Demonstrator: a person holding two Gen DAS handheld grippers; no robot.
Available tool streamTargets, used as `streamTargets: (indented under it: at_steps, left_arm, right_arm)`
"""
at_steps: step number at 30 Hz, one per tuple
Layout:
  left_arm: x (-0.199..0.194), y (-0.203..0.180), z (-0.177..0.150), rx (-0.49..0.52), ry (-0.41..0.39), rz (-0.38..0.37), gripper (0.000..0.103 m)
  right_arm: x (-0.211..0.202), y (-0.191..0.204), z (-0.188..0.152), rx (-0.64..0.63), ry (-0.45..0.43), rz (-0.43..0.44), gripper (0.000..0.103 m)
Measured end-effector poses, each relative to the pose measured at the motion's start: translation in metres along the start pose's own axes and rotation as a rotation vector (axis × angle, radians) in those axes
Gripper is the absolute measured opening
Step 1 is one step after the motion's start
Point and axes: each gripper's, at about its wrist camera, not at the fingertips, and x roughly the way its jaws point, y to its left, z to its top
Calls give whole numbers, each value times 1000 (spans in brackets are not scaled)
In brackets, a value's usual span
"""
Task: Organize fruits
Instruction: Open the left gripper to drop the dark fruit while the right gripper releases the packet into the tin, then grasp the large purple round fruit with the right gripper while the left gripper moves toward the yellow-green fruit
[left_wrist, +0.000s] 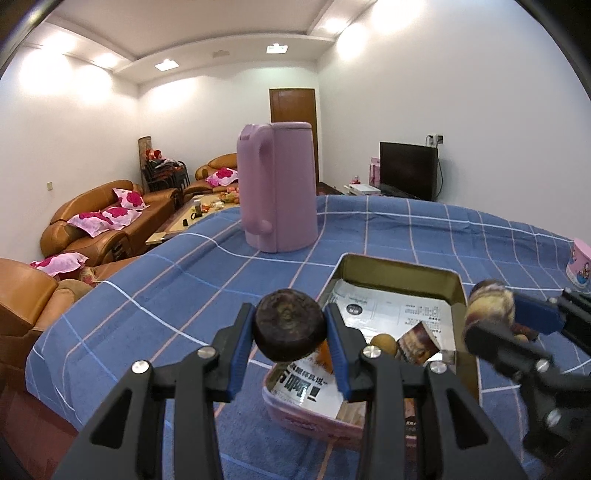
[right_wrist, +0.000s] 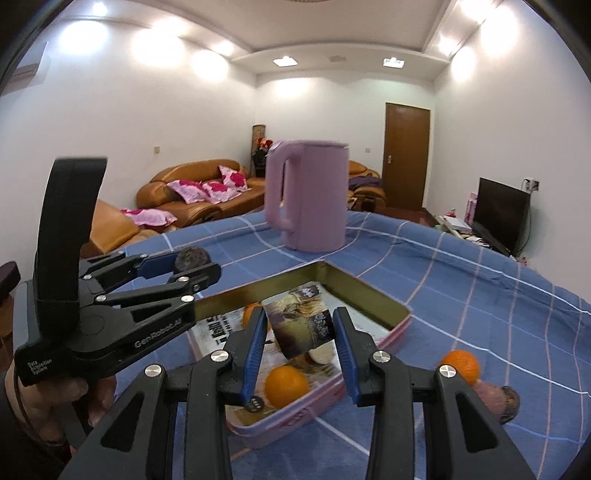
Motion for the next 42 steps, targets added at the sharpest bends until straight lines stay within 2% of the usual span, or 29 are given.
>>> streamTargets:
  at_steps: [13,27,29,31,33,37,42]
  left_arm:
    - [6,3,-3,5,41,-4,40]
    - [8,-2,-5,23,56,4,42]
    - [5,-3,-4,24,50,7,47]
    - [0,-2,-3,18,38,15,62]
    - [-4,-2,-2,15,22,24,67]
    - [-13,-3,1,6,4,14,71]
    - [-21,-18,6,15,-13,-17,74]
  right_arm:
    - [30,9,-9,-12,115,37,39]
    - [39,14,-12,-16,183,100,40]
    - [37,15,-12,-20,176,96,48]
    - [35,15,-12,-19,165,91,48]
    - [31,14,-12,-12,155,82,49]
    - [14,6,-15,-11,125,50,49]
    - [-20,-28,-21,3,98,-52,49]
